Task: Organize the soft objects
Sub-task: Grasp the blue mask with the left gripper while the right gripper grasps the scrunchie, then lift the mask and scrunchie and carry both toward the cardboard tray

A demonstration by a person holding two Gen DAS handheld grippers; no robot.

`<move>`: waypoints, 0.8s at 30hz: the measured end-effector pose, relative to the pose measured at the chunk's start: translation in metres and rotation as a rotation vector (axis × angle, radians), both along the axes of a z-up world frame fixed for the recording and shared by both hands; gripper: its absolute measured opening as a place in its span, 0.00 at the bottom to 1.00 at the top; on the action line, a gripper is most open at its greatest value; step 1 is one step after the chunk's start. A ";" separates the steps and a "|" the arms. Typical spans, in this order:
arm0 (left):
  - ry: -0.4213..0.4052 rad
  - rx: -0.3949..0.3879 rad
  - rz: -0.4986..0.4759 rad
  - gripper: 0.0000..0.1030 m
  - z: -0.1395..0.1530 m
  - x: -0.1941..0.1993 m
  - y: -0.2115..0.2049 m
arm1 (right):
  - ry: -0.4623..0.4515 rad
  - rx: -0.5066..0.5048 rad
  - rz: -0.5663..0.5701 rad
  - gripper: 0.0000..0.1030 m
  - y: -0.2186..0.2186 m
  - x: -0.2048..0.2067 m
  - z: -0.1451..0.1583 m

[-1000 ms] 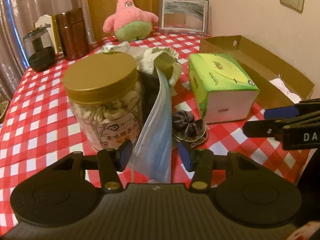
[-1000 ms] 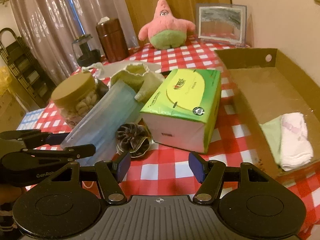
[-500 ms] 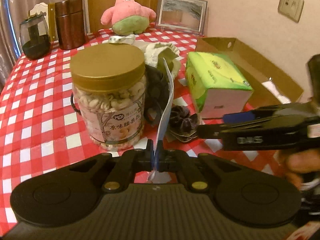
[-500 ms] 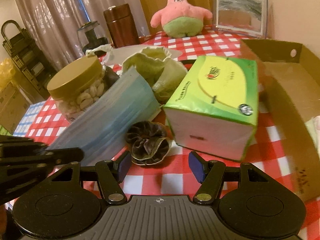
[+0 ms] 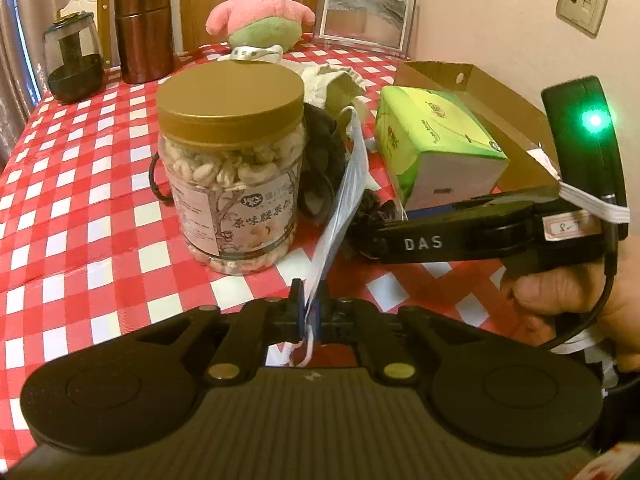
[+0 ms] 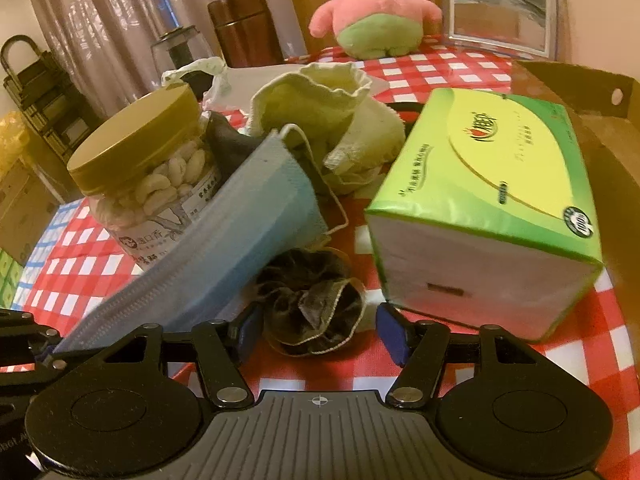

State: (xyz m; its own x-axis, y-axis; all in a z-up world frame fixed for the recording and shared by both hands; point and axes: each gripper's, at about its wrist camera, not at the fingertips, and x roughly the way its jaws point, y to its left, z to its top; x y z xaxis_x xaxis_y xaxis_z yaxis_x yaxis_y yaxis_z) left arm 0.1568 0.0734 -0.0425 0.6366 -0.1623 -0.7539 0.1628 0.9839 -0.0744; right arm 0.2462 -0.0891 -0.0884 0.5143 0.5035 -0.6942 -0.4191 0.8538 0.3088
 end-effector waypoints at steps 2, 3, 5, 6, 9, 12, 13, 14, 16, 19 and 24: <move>-0.002 0.006 -0.004 0.06 -0.001 0.002 -0.002 | -0.003 0.000 0.013 0.36 0.002 -0.001 0.001; -0.004 0.013 -0.007 0.07 -0.002 0.002 -0.003 | -0.008 -0.005 0.017 0.31 0.002 -0.002 0.001; -0.007 0.032 -0.014 0.09 -0.002 0.003 -0.007 | -0.015 -0.003 0.019 0.24 0.001 -0.004 0.004; -0.007 0.041 -0.018 0.09 -0.002 0.004 -0.009 | -0.018 -0.003 0.019 0.22 0.000 -0.005 0.006; -0.004 0.071 -0.033 0.09 -0.002 0.004 -0.015 | -0.028 -0.003 0.020 0.20 -0.006 -0.011 0.011; -0.001 0.048 -0.038 0.05 0.004 0.001 -0.018 | -0.036 -0.001 0.014 0.20 -0.014 -0.019 0.019; -0.002 0.036 -0.041 0.03 0.006 -0.001 -0.020 | -0.037 -0.001 0.010 0.20 -0.018 -0.022 0.021; -0.005 0.025 -0.044 0.02 0.009 -0.004 -0.021 | -0.040 0.000 0.007 0.20 -0.020 -0.026 0.024; -0.015 0.007 -0.047 0.01 0.016 -0.008 -0.025 | -0.048 0.004 0.000 0.20 -0.028 -0.034 0.031; -0.032 -0.032 -0.048 0.01 0.028 -0.015 -0.030 | -0.064 0.016 -0.012 0.20 -0.039 -0.046 0.042; -0.069 -0.067 -0.059 0.01 0.050 -0.028 -0.042 | -0.102 0.037 -0.032 0.20 -0.059 -0.069 0.065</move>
